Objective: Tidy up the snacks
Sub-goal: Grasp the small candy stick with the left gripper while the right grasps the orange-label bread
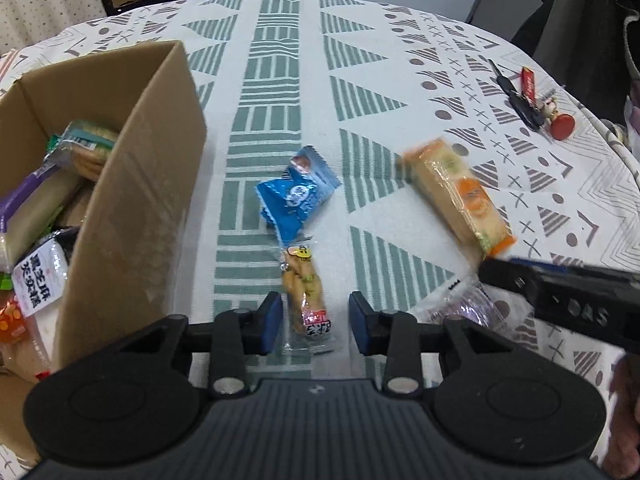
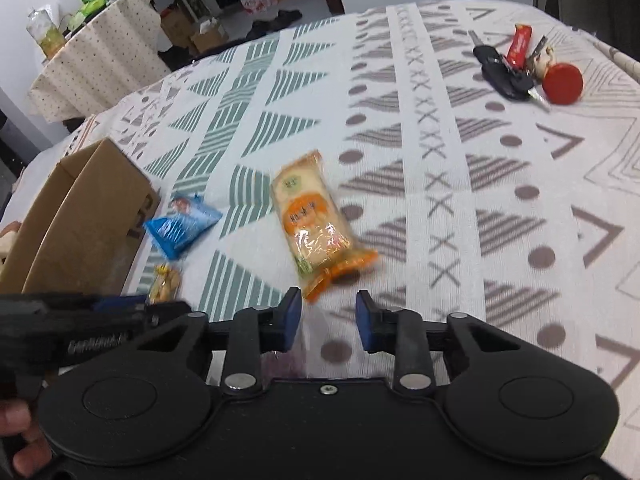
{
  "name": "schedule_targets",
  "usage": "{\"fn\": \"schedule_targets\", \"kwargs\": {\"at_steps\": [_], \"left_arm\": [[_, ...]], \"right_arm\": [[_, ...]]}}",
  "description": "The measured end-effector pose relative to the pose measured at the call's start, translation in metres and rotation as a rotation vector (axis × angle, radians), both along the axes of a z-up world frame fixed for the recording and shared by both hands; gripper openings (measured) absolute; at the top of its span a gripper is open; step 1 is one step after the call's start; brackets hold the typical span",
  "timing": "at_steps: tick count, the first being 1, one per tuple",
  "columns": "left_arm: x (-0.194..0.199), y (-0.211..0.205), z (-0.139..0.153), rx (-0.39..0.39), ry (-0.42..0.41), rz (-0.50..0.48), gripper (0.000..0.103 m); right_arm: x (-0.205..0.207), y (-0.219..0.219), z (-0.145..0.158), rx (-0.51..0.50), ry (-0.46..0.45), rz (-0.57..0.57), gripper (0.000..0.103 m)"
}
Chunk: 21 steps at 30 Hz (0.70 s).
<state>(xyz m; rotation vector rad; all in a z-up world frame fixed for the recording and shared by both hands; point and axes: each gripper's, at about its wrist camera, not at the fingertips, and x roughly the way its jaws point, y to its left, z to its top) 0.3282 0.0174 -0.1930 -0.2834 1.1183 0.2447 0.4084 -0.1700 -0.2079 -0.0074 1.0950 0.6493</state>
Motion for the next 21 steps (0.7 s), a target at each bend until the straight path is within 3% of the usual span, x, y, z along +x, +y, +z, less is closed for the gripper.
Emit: {"fn": "schedule_targets", "kwargs": {"at_steps": [5, 9, 10, 12, 14, 15, 21], "left_arm": [[0.001, 0.003, -0.001, 0.012, -0.007, 0.010, 0.037], [0.005, 0.002, -0.003, 0.025, -0.011, 0.011, 0.037], [0.006, 0.001, -0.004, 0.032, -0.009, 0.006, 0.037], [0.009, 0.000, -0.005, 0.038, -0.003, 0.005, 0.036], [0.011, -0.002, -0.005, 0.037, -0.001, 0.001, 0.021], [0.012, -0.002, -0.005, 0.038, 0.001, -0.004, 0.018], [0.017, -0.002, 0.000, 0.016, -0.007, -0.018, 0.018]], "right_arm": [[-0.006, -0.002, 0.011, 0.028, -0.030, 0.007, 0.032], [-0.003, 0.002, 0.013, 0.027, -0.088, -0.003, 0.057], [-0.001, 0.004, 0.012, 0.021, -0.100, -0.004, 0.059], [0.001, 0.009, 0.007, 0.016, -0.113, 0.003, 0.060], [0.004, 0.012, 0.003, 0.013, -0.124, 0.000, 0.060], [0.005, 0.014, 0.001, 0.007, -0.137, -0.001, 0.060], [0.008, 0.023, -0.004, 0.000, -0.192, 0.001, 0.061]]}}
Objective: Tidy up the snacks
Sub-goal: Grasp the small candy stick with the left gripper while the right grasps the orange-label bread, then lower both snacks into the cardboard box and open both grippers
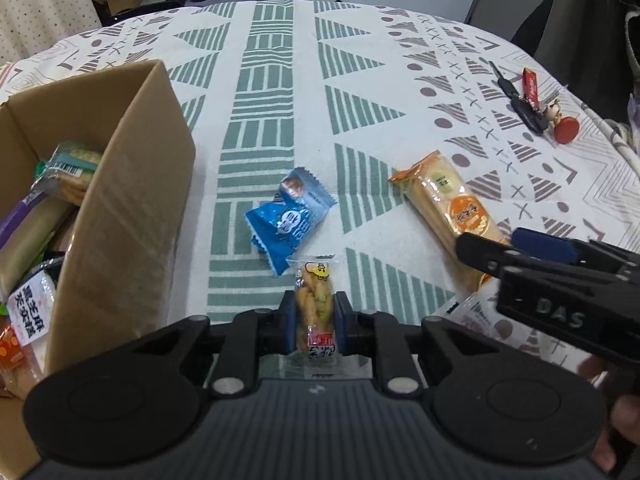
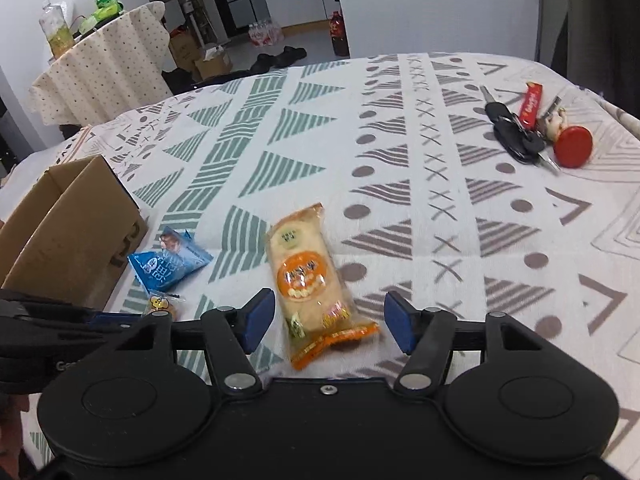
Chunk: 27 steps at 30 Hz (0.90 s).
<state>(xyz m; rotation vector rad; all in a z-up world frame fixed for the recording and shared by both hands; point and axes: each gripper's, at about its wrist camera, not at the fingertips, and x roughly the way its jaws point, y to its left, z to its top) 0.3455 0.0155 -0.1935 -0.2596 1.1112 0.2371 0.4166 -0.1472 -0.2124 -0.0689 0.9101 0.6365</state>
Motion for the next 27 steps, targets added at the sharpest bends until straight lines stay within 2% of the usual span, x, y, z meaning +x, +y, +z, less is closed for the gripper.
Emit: {"fn": "schedule_targets", "kwargs": {"at_steps": [3, 6, 8, 20, 27], "left_arm": [[0.000, 0.000, 0.005, -0.001, -0.012, -0.006, 0.018], [-0.003, 0.000, 0.010, 0.000, -0.024, -0.009, 0.018], [-0.006, -0.001, 0.015, -0.001, -0.036, -0.014, 0.018], [-0.034, 0.000, 0.060, 0.012, -0.119, -0.003, 0.018], [-0.059, 0.013, 0.090, 0.002, -0.171, 0.028, 0.018]], "right_arm": [[0.000, 0.007, -0.006, -0.023, 0.017, 0.015, 0.058], [-0.003, 0.008, -0.005, -0.050, 0.012, 0.022, 0.044], [-0.004, 0.006, 0.000, -0.031, 0.044, 0.032, 0.032], [-0.025, -0.002, 0.036, 0.048, 0.033, 0.016, 0.032], [-0.042, -0.008, 0.055, 0.076, 0.009, -0.032, 0.032]]}}
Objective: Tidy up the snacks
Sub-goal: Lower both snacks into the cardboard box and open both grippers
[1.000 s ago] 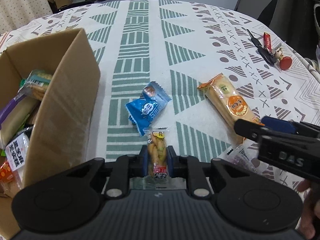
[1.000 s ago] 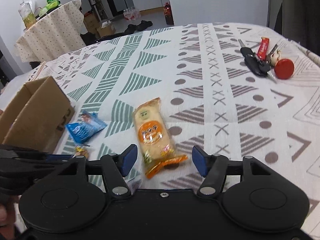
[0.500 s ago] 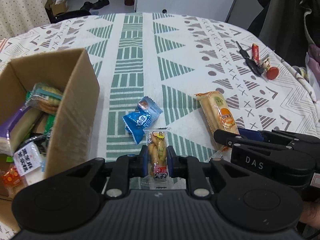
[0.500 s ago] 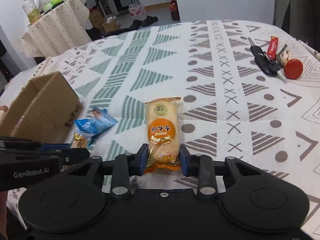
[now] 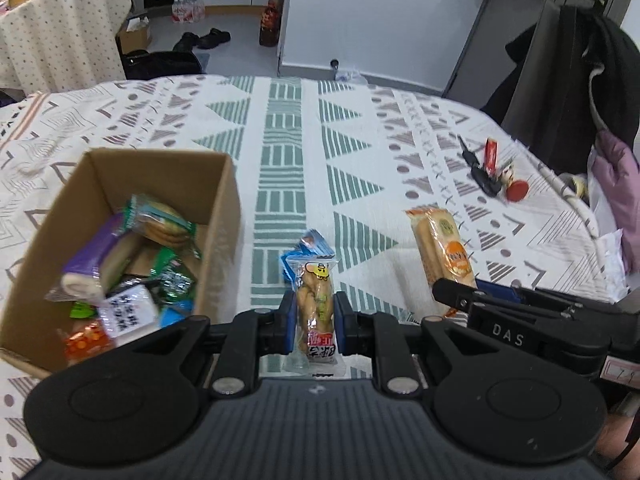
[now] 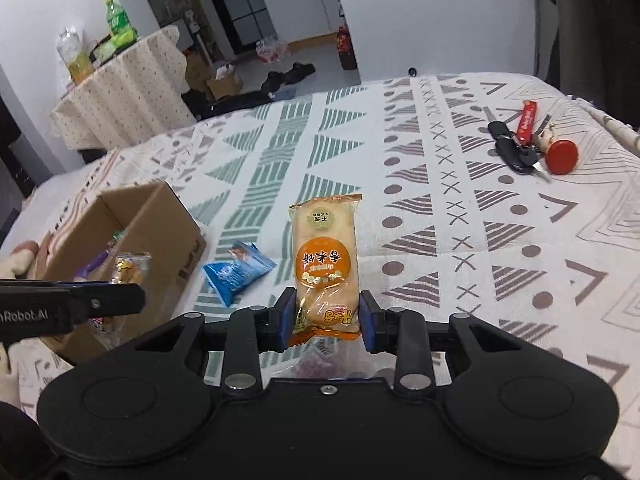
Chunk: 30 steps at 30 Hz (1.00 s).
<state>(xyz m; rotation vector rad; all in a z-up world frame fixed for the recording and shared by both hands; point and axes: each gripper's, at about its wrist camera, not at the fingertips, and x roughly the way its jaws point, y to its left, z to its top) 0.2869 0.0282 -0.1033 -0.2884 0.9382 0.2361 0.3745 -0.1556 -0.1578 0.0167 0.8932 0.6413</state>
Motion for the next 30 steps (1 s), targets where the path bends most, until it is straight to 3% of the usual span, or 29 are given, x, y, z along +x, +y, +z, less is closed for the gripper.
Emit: {"fn": "schedule_targets", "kwargs": {"at_steps": [13, 30], "left_arm": [[-0.039, 0.042, 0.034, -0.033, -0.061, 0.040, 0.018], [-0.051, 0.107, 0.027, -0.103, -0.042, 0.066, 0.018]], "right_arm": [[-0.045, 0.018, 0.043, 0.068, -0.058, -0.027, 0.032], [-0.076, 0.063, 0.082, 0.141, -0.062, -0.091, 0.032]]}}
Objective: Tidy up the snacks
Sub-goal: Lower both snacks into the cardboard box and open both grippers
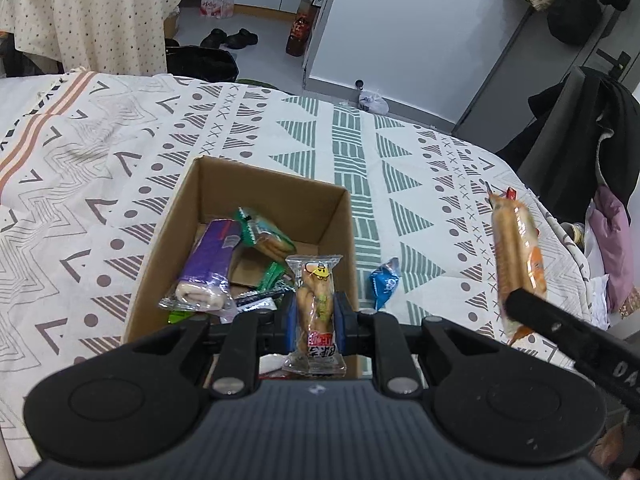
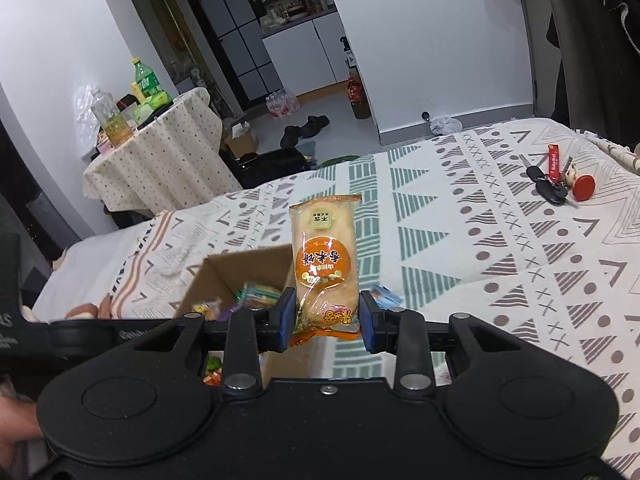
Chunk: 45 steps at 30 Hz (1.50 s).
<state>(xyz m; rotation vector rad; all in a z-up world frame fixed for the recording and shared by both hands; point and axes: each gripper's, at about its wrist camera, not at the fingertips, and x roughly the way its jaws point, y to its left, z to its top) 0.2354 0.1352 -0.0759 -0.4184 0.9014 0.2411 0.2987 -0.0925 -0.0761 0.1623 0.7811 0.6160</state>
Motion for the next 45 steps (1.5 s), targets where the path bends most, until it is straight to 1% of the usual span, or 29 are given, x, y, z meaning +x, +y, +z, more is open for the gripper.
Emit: {"fn": "schedule_targets", "kwargs": {"at_steps": [9, 10, 13, 16, 18, 20, 23, 27, 29, 30, 32, 34, 38, 41, 45], "left_arm": [[0.002, 0.033, -0.003, -0.083, -0.008, 0.008, 0.019], [0.001, 0.038, -0.002, -0.087, -0.013, 0.012, 0.021], [-0.002, 0.049, 0.001, -0.100, -0.025, 0.008, 0.023], [-0.005, 0.061, 0.001, -0.098, -0.022, 0.008, 0.027], [-0.008, 0.068, 0.000, -0.099, -0.022, 0.010, 0.031], [-0.009, 0.073, -0.001, -0.101, -0.020, 0.008, 0.040], [-0.011, 0.077, -0.002, -0.100, -0.015, -0.011, 0.047], [-0.010, 0.081, 0.002, -0.095, -0.018, -0.018, 0.056], [-0.008, 0.082, 0.005, -0.083, -0.020, -0.021, 0.065], [-0.007, 0.083, 0.007, -0.076, -0.021, -0.019, 0.067], [-0.005, 0.084, 0.010, -0.057, -0.017, -0.011, 0.074], [-0.004, 0.085, 0.012, -0.042, -0.010, -0.010, 0.077], [-0.002, 0.079, 0.014, -0.037, -0.005, -0.020, 0.079], [-0.002, 0.070, 0.015, -0.038, -0.004, -0.021, 0.080], [-0.003, 0.056, 0.017, -0.035, 0.000, -0.017, 0.084]], "right_arm": [[-0.007, 0.039, 0.011, -0.029, 0.002, 0.023, 0.032], [-0.008, 0.043, 0.012, -0.033, 0.001, 0.026, 0.032], [-0.011, 0.054, 0.014, -0.044, 0.001, 0.035, 0.032], [-0.015, 0.065, 0.011, -0.054, 0.012, 0.043, 0.032], [-0.018, 0.072, 0.009, -0.059, 0.015, 0.046, 0.032], [-0.018, 0.078, 0.006, -0.065, 0.023, 0.043, 0.032], [-0.018, 0.085, 0.004, -0.061, 0.030, 0.035, 0.032], [-0.012, 0.093, 0.006, -0.022, 0.031, 0.028, 0.032], [-0.008, 0.099, 0.005, -0.017, 0.026, 0.043, 0.035], [-0.006, 0.101, 0.003, -0.038, 0.043, 0.035, 0.037], [-0.004, 0.097, 0.001, -0.052, 0.061, 0.005, 0.037], [-0.008, 0.087, -0.001, -0.038, 0.069, -0.008, 0.038], [-0.015, 0.061, -0.005, -0.044, 0.095, -0.041, 0.039], [-0.018, 0.040, -0.007, -0.068, 0.101, -0.050, 0.039], [-0.020, 0.012, -0.009, -0.101, 0.110, -0.064, 0.040]]}}
